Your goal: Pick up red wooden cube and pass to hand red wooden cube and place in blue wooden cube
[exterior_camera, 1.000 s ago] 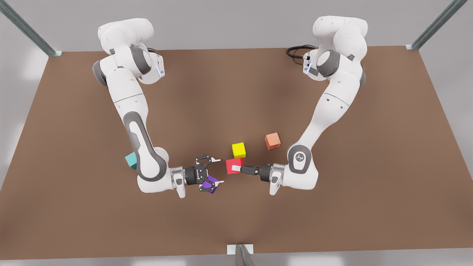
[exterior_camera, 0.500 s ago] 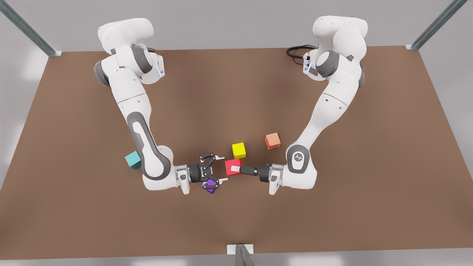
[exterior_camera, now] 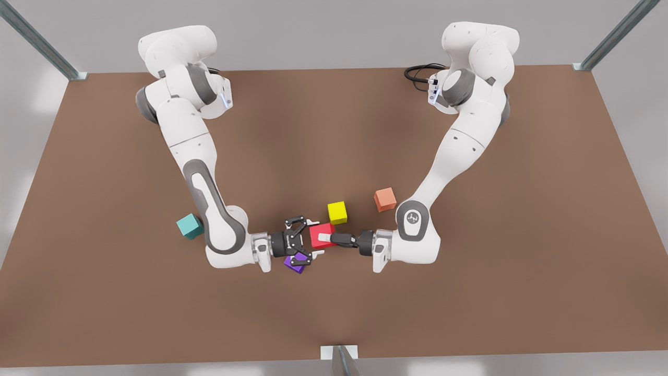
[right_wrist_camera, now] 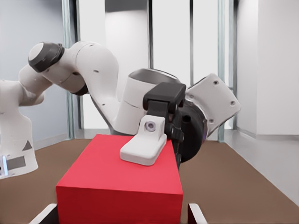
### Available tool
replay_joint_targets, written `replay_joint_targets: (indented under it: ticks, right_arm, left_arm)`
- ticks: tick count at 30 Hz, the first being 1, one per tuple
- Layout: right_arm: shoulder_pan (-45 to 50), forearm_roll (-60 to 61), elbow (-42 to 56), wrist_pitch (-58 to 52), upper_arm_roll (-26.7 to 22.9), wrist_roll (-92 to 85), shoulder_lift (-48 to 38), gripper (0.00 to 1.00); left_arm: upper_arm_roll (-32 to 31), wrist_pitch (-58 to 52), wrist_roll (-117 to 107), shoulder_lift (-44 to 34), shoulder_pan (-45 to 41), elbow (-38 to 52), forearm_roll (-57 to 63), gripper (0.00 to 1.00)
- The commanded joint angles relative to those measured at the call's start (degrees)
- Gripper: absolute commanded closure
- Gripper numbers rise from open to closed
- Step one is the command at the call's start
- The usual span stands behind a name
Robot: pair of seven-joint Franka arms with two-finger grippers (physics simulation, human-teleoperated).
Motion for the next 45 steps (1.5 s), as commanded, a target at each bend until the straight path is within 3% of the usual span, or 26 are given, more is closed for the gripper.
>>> replay_joint_targets:
  ticks: [1,11,14,15,18,19,21,22,23,24,32,35,37,39,41,44,45]
  right_arm:
    - [0.19,-0.97,0.09,2.56,0.02,-2.94,0.08,0.0]
    - [0.45,0.26,0.62,2.56,0.19,-2.67,0.43,0.01]
    - [0.27,0.34,0.79,2.12,0.37,-2.5,0.43,0.08]
    - [0.27,0.34,0.97,2.12,0.37,-2.58,0.43,0.14]
    - [0.27,0.87,1.15,2.03,0.37,-2.85,0.34,0.42]
    - [0.19,0.96,1.15,2.03,0.37,-2.85,0.34,0.57]
    - [0.19,0.96,1.15,2.03,0.37,-2.85,0.34,0.58]
    - [0.19,0.96,1.15,2.03,0.37,-2.85,0.34,0.58]
    - [0.19,0.96,1.15,1.95,0.37,-2.85,0.34,0.58]
    - [0.19,0.96,1.15,1.95,0.37,-2.85,0.34,0.58]
    - [-0.95,0.08,1.06,1.33,0.19,-2.41,-0.19,0.58]
    - [-5.52,-8.7,0.88,-1.57,-0.33,-1.62,-0.98,0.58]
    - [-6.76,-15.2,0.88,-1.66,-0.42,1.53,-1.77,0.57]
    - [-6.58,-26.45,0.71,-1.57,-2.79,17.26,-4.84,0.57]
    - [-6.67,-40.95,-0.87,-1.57,-4.81,29.14,-8.62,0.57]
    - [-2.8,-60.38,-0.97,-1.57,-12.64,46.01,-11.61,0.57]
    - [-2.1,-67.93,0.09,-1.39,-12.9,49.88,-11.79,0.57]
  left_arm:
    - [-0.18,1.15,0.84,-0.1,-0.08,0.08,-0.18,0.28]
    - [-0.26,2.03,0.84,0.07,-0.61,-0.01,-0.18,0.28]
    - [-0.18,2.11,0.84,0.16,-0.78,-0.01,-0.18,0.28]
    - [-0.18,2.11,0.92,0.16,-0.78,0.08,-0.18,0.28]
    - [-0.18,2.47,1.01,0.33,-0.87,0.08,-0.18,0.28]
    - [-0.18,2.47,1.01,0.42,-0.87,0.08,-0.18,0.28]
    - [-0.18,2.47,1.01,0.42,-0.87,0.08,-0.18,0.27]
    - [-0.18,2.47,1.01,0.42,-0.87,-0.01,-0.18,0.21]
    - [-0.26,2.47,0.92,0.42,-0.87,-0.01,-0.18,0.07]
    - [-0.26,2.47,0.84,0.33,-0.87,-0.01,-0.18,0.0]
    - [-0.18,-2.01,-0.66,-0.81,3.87,-0.1,0.26,0.0]
    - [0.09,-5.79,-0.57,-0.81,6.69,-0.1,0.35,0.0]
    - [0.09,-12.01,-3.89,-2.12,10.72,-0.1,6.48,0.0]
    - [-0.18,-37.77,-9.53,-11.52,19.08,-0.01,41.27,0.0]
    - [-0.79,-48.06,-19.12,-19.53,18.64,-0.01,61.96,0.0]
    - [-1.84,-53.25,-19.64,-24.45,21.27,-0.01,71.19,0.0]
    - [0.68,-50.89,-18.94,-28.04,21.2,-3.07,71.02,0.0]
